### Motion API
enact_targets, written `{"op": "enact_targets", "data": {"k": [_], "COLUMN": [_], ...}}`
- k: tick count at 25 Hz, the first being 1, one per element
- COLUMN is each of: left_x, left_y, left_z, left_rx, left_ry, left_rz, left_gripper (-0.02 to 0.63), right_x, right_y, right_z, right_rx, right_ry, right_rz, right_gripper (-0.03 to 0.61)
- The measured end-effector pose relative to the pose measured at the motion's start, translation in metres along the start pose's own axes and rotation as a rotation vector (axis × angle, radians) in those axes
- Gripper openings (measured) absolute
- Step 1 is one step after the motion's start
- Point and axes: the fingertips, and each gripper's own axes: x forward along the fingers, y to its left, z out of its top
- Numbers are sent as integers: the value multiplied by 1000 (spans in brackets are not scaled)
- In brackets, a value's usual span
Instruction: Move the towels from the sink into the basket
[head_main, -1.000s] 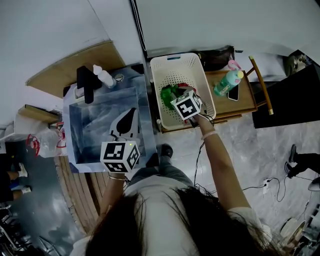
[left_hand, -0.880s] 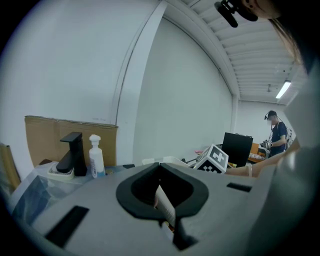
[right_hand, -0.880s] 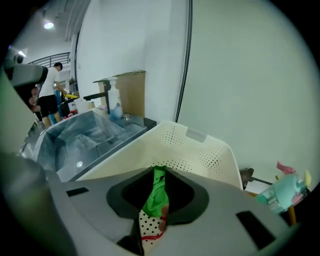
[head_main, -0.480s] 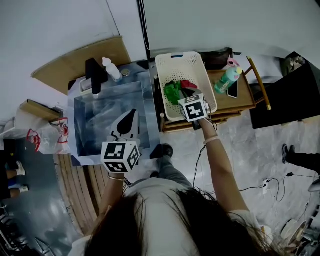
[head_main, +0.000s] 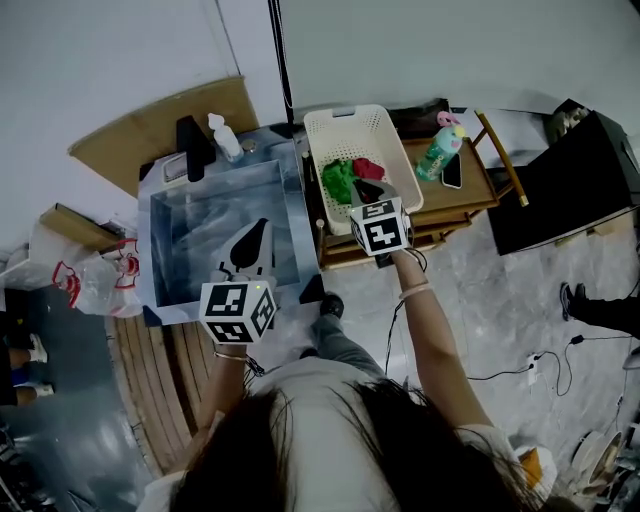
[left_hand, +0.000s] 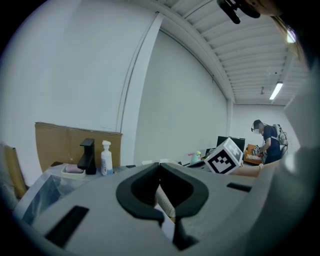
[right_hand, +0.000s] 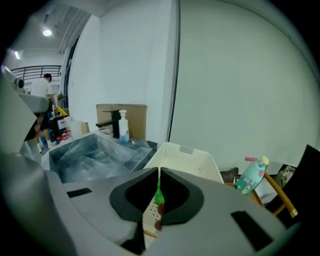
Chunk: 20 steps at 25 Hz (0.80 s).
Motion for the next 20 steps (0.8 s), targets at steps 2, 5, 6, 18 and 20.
{"op": "enact_targets", "data": {"k": [2,5,6,18,20], "left_x": [-7,-20,-25,-77,-86], "left_y": [-4,-9,-11,-30,-34], "left_z": [2,3,3,6,7], "left_rx": [6,12,14,31,39], "left_ry": [-10,-23,-28,-82,-90], "left_rz": [-4,-8,-9,-12,-15], "left_gripper": [9,9,9,8,8], "right_x": [-12,-29,-34,-99,-110], "right_y": [7,18,22,61,68], "right_z": [5,11,12,18,19], "right_rx": [-5,-11,-14,-42,-55], "right_ry": [-25,-55,-65,-151,-173], "right_rz": [-4,-7,-8,-9,-16], "right_gripper": [32,31,31,28,28]}}
